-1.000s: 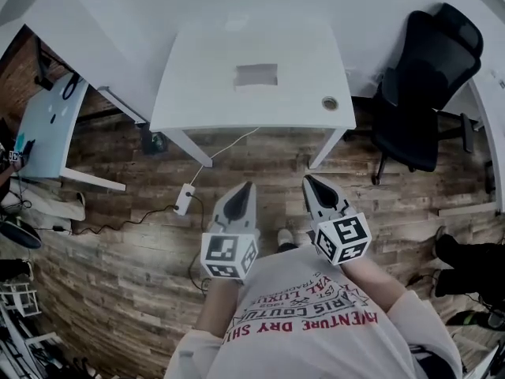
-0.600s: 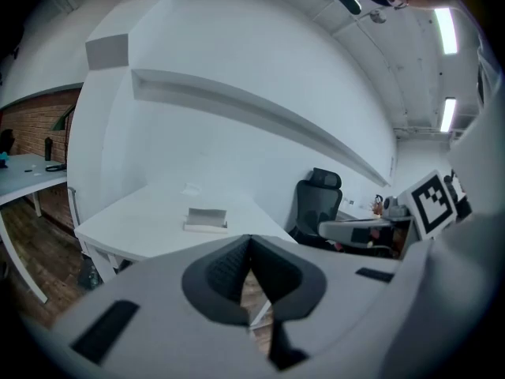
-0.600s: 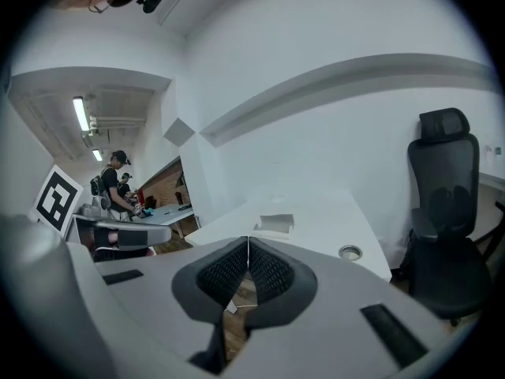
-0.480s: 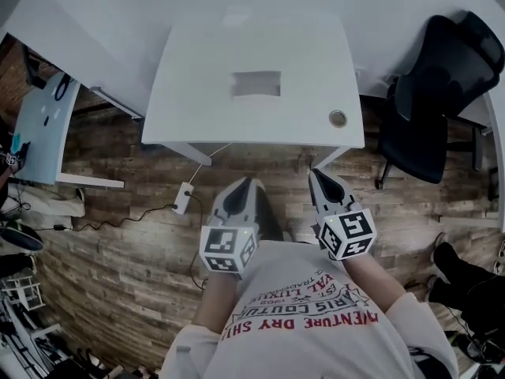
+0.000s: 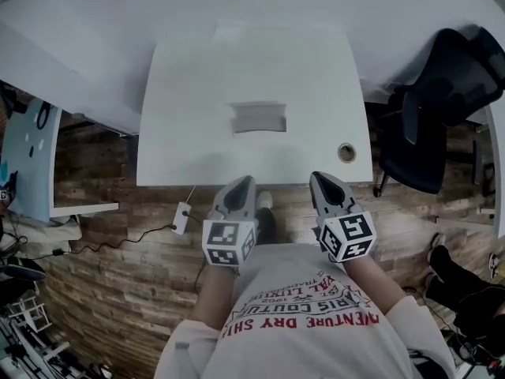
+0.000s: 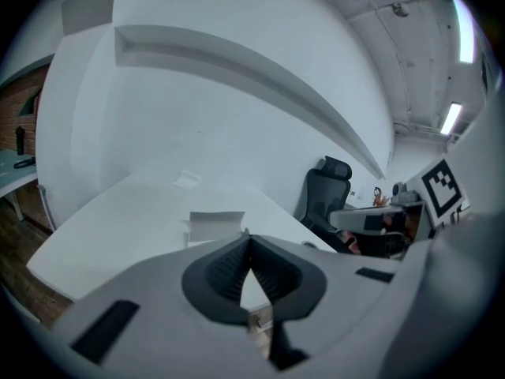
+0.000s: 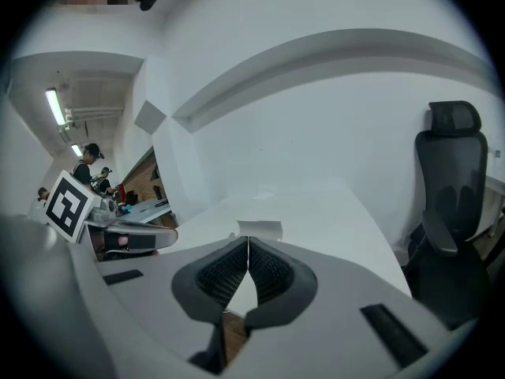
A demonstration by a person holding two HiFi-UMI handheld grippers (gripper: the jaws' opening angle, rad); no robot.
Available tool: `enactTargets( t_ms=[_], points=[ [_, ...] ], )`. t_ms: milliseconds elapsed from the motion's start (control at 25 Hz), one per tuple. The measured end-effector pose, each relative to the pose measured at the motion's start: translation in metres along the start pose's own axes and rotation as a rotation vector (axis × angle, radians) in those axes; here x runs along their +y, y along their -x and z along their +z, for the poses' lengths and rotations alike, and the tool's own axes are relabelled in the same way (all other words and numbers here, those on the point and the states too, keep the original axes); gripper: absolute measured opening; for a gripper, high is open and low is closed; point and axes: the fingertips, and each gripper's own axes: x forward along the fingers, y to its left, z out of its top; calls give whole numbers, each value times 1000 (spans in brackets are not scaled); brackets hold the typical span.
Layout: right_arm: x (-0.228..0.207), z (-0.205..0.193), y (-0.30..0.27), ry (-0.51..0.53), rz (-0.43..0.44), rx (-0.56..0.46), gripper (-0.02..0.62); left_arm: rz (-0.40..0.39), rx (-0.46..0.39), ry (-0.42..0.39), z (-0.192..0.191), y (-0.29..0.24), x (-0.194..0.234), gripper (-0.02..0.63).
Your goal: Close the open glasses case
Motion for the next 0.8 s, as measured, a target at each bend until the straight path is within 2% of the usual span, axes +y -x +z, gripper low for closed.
enactTargets(
  t_ms=[240,440,600,800],
  points=[
    [-14,7,-63,-17,-50,101,12,-35,88,1,4,-55,46,3],
    [-14,2,-108,-49,-58,154,12,-64,152,25,-4,-92,80,3],
    [-17,4,-132,-56,-66,177,12,-50,217,8,-16,-114,104,3],
    [-25,-6,-148,-49,-69,240,12,-45,279,22,-34,-132,114,3]
  ],
)
